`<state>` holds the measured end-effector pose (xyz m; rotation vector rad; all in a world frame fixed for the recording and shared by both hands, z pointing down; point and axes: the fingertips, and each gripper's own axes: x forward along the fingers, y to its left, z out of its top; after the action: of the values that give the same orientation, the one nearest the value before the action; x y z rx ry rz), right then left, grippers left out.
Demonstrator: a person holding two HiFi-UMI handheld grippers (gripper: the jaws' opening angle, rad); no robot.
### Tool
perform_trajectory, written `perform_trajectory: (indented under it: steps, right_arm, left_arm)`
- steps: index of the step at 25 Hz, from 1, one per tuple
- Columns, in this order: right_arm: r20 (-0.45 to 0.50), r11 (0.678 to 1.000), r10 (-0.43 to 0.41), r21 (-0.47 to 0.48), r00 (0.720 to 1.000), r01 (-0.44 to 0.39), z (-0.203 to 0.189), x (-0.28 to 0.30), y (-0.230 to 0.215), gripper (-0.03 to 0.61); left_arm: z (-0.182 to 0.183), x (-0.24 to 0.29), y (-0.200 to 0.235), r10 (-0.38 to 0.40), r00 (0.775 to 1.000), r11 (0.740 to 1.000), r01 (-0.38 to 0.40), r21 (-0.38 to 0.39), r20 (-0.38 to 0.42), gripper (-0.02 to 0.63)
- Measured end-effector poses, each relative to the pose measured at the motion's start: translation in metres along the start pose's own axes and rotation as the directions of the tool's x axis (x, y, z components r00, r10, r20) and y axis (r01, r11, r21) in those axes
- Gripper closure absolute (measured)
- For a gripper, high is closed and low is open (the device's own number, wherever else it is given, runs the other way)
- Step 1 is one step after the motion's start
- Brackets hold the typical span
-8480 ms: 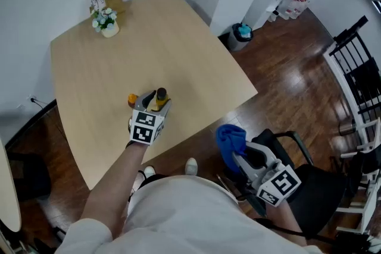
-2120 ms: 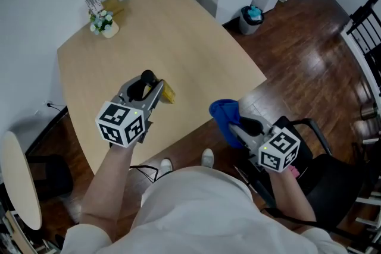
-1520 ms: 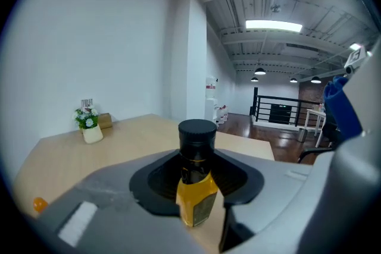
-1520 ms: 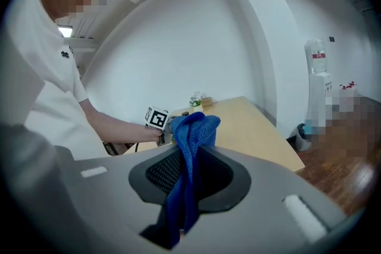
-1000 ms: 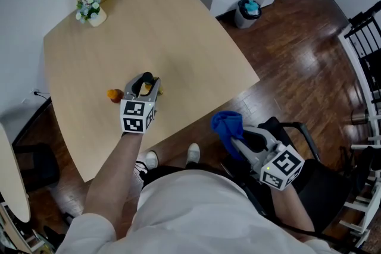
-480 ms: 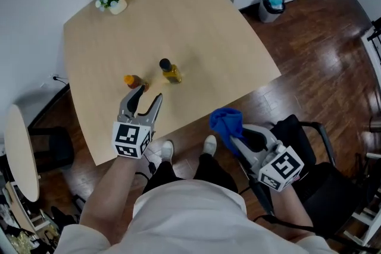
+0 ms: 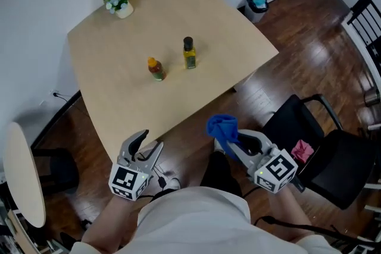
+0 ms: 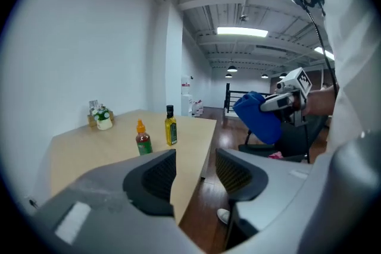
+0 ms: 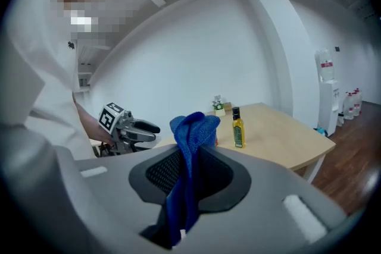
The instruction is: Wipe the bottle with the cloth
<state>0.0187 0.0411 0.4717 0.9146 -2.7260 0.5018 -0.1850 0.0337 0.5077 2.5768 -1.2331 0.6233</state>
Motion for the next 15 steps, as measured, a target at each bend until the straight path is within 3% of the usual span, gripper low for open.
perform_trajectory:
  steps: [5, 9, 15]
  right_arm:
    - [0.039, 0.98, -0.165, 0.116, 0.986, 0.16, -0.037, -0.033, 0.11, 0.499]
    - [0.008, 0.985, -0.169, 0.043, 0.986, 0.168, -0.038, -0.051, 0.191, 0.499]
    - [0.061, 0.981, -0.191, -0.013, 0.98, 0.192, -0.024, -0.093, 0.254, 0.499]
  left_arm:
    - [-0.034, -0.1, -0.02, -0.116, 0.992, 0.993, 0.117, -0.025, 0.042, 0.411]
    - [-0.044, -0.166, -0.036, -0.18, 0.98, 0.983, 0.182, -0.027, 0.083, 0.416]
    - [-0.045, -0.224, -0.063, -0.162, 0.976, 0.986, 0.166, -0.013, 0.144, 0.416]
